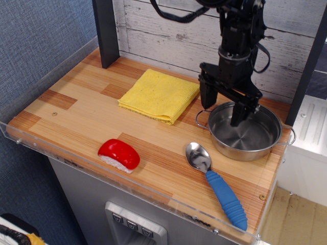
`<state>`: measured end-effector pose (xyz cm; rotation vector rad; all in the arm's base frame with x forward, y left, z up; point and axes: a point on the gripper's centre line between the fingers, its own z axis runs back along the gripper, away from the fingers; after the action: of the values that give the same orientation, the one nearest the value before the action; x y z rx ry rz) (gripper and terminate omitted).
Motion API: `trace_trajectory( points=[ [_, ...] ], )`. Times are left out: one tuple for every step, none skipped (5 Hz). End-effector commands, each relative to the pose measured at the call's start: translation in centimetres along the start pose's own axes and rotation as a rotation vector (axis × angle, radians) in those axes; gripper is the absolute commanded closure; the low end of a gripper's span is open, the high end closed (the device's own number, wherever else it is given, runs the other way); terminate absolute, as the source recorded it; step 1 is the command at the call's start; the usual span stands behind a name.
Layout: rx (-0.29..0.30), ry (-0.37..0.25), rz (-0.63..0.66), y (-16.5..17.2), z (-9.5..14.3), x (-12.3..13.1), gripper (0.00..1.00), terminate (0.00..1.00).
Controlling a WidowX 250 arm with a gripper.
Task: Put the pot in the bottom left hand corner of the table.
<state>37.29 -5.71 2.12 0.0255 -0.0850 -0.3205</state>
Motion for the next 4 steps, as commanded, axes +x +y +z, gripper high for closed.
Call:
trace_trajectory(
  points=[
    [-0.023,-0.046,0.004,-0.15,1.19,-0.09,0.00,0.00],
    [-0.043,-0.057,0.001,-0.17,1.36,-0.10,0.00,0.00],
    [-0.049,-0.061,-0.002,-0.11,1.38,-0.16,1.00,0.00],
    [-0.057,-0.103,0.002,0.00,1.92,-0.29,1.00,0.00]
  ],
)
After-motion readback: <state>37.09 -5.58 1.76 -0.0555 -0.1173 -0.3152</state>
